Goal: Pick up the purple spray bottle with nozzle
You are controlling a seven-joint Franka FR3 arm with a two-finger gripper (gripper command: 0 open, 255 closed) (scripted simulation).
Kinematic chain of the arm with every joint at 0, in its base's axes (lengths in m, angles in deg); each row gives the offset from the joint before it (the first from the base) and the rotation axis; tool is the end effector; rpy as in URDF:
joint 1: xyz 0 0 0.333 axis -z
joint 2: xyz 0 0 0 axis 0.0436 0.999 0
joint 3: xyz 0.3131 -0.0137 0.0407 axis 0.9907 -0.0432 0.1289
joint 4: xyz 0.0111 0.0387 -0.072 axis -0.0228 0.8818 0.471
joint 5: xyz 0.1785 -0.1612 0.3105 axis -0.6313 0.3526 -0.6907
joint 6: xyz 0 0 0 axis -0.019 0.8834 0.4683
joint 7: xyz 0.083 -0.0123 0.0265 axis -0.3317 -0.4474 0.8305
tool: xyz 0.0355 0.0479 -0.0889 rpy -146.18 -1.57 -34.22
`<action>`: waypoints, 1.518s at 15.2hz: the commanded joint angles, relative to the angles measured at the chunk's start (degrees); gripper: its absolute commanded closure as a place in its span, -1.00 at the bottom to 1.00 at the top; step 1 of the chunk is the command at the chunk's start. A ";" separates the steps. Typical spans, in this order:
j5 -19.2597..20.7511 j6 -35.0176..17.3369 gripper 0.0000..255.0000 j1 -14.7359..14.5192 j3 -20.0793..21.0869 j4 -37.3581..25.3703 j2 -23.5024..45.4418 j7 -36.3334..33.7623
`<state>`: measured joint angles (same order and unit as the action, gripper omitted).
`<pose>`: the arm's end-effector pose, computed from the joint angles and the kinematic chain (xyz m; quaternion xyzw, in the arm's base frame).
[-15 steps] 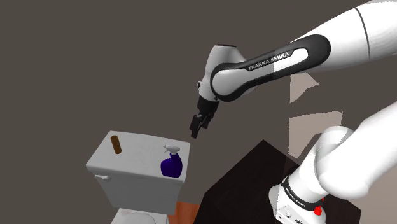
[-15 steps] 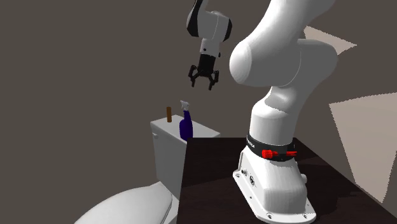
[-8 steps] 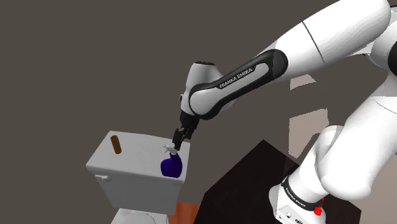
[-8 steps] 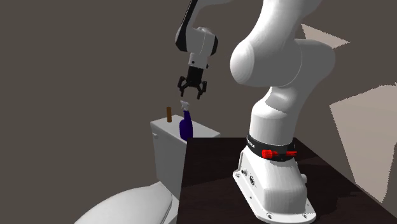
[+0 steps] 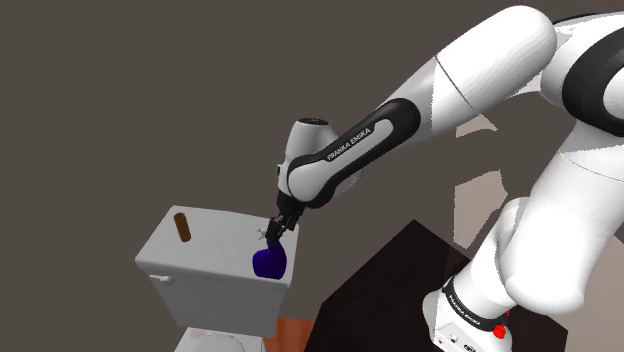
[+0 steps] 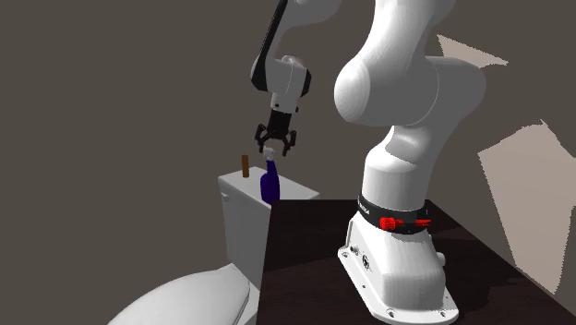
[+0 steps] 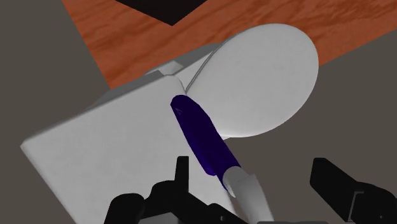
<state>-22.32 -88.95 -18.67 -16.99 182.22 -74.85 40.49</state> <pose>0.4385 0.2229 0.2532 -0.9790 -0.1670 0.0124 0.1164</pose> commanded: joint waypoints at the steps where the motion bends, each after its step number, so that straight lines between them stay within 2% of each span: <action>1: -0.08 -0.51 -1.00 0.03 -0.01 -0.11 0.60 0.23; 2: -0.08 -0.51 -1.00 0.03 -0.01 -0.11 0.61 0.23; 3: -0.09 -0.50 1.00 0.05 -0.02 -0.12 0.62 0.26; 12: -0.08 -0.51 1.00 0.03 -0.01 -0.11 0.61 0.23; 23: 1.74 7.90 1.00 0.31 -0.47 -1.29 -6.76 -2.51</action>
<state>-20.70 -81.93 -18.40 -17.41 181.00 -80.82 38.20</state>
